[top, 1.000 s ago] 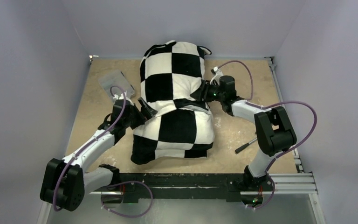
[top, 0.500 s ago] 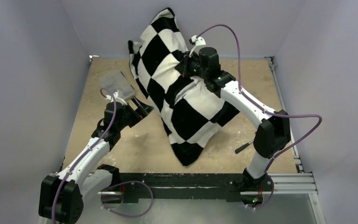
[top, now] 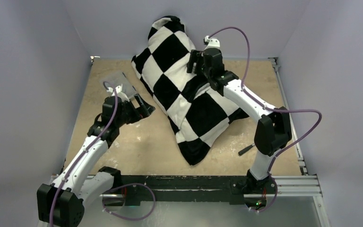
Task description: Remove the pillowcase from the pillow
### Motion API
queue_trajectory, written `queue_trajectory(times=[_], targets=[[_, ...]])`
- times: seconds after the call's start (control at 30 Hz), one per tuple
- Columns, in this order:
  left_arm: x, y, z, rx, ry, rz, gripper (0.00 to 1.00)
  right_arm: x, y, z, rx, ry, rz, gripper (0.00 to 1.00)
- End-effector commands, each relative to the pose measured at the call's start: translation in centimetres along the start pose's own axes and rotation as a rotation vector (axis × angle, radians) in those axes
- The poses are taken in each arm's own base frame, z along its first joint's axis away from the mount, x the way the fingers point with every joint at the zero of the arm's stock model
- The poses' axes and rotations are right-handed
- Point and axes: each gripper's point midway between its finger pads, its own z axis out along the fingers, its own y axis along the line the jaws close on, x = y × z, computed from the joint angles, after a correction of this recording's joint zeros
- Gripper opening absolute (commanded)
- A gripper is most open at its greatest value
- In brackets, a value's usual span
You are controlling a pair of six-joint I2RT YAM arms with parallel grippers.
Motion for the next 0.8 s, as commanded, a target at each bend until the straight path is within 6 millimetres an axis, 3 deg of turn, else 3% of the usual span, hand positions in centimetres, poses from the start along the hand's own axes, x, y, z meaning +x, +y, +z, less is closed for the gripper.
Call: queue_trajectory(times=[0.0, 0.07, 0.2, 0.27, 0.37, 0.57, 0.77], targets=[[-1.6, -2.6, -1.4, 0.072, -0.012, 0.117, 0.95, -6.8, -1.3, -4.7, 0.145, -0.152, 0.112, 0.87], [-1.7, -3.1, -1.5, 0.078, -0.002, 0.144, 0.95, -7.7, -2.7, -6.5, 0.209, -0.18, 0.18, 0.98], [-1.5, -4.2, -1.5, 0.099, 0.029, 0.205, 0.95, -9.3, -4.2, -11.2, 0.244, -0.249, 0.321, 0.99], [-1.5, -4.8, -1.4, 0.109, 0.04, 0.229, 0.95, -9.2, -4.1, -13.1, 0.214, -0.258, 0.376, 0.99], [-1.3, -5.6, -1.3, 0.13, 0.051, 0.254, 0.95, -7.4, -4.4, -14.8, 0.178, -0.233, 0.428, 0.99], [0.1, -7.5, -0.9, 0.173, 0.099, 0.293, 0.95, -0.4, -6.0, -15.1, 0.238, -0.071, 0.522, 0.99], [0.7, -9.9, -0.7, 0.189, 0.109, 0.303, 0.95, 0.9, -3.9, -16.4, 0.074, -0.035, 0.557, 0.99]])
